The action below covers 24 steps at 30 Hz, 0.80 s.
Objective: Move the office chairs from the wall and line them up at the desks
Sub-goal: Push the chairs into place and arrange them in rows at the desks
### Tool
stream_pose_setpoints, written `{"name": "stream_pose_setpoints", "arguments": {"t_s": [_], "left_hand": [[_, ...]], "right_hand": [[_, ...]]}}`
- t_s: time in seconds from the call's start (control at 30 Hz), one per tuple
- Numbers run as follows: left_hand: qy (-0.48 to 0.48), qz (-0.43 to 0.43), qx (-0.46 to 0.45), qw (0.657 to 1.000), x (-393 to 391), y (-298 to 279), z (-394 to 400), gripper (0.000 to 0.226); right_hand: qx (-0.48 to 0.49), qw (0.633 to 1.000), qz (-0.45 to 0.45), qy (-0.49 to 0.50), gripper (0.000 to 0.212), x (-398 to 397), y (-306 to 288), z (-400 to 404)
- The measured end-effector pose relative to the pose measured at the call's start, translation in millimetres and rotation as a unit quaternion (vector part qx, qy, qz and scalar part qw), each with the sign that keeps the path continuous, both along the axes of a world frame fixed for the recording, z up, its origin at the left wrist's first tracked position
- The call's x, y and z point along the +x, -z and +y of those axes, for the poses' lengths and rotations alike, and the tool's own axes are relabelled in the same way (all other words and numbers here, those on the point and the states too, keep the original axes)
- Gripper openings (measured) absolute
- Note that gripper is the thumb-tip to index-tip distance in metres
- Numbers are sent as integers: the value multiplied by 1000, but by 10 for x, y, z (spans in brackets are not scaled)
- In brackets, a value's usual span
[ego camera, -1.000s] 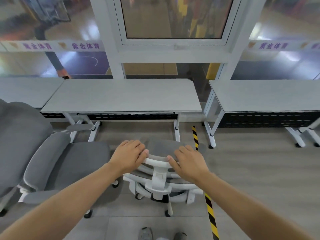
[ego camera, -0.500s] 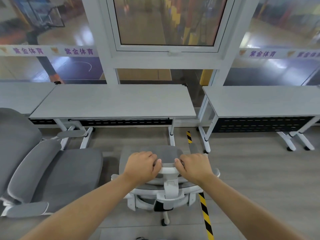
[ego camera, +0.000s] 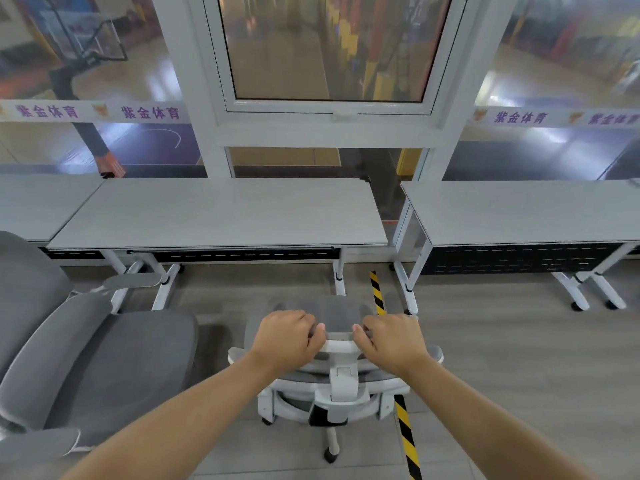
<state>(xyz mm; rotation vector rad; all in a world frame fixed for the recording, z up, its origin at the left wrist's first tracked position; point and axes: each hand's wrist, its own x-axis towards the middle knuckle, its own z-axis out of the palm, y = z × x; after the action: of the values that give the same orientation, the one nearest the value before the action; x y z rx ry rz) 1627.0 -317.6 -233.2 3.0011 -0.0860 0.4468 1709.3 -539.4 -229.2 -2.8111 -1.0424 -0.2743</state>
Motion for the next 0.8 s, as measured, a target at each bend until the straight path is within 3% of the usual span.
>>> {"name": "stream_pose_setpoints", "arguments": {"t_s": [0.33,0.8], "left_hand": [[-8,26,-1,1000,14,-22,-19,43],[0,-7,-2,1000,-50,-1,18,39]], "right_hand": [[17,1000,-16,-20,47,42,-31,-25],[26,999,-7,-28,46,-11,-28,2]]}}
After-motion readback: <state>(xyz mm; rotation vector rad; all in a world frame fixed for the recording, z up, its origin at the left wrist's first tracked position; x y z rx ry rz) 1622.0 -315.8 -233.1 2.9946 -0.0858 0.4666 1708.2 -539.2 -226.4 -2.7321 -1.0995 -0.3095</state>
